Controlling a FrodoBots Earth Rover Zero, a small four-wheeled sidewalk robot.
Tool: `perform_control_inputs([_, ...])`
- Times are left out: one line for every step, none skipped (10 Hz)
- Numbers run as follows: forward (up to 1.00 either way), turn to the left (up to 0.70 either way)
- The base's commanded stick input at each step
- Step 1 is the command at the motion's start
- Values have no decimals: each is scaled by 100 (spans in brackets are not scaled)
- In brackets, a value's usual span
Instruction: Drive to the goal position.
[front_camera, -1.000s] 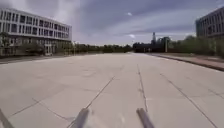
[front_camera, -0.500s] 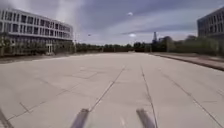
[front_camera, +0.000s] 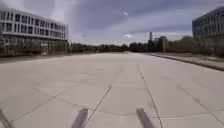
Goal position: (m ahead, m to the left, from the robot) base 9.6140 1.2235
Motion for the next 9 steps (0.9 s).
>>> perform_control_inputs([50, 0])
perform_control_inputs([50, 0])
perform_control_inputs([50, 0])
perform_control_inputs([50, 0])
perform_control_inputs([50, 0])
perform_control_inputs([50, 0])
perform_control_inputs([50, 0])
perform_control_inputs([50, 0])
perform_control_inputs([50, 0])
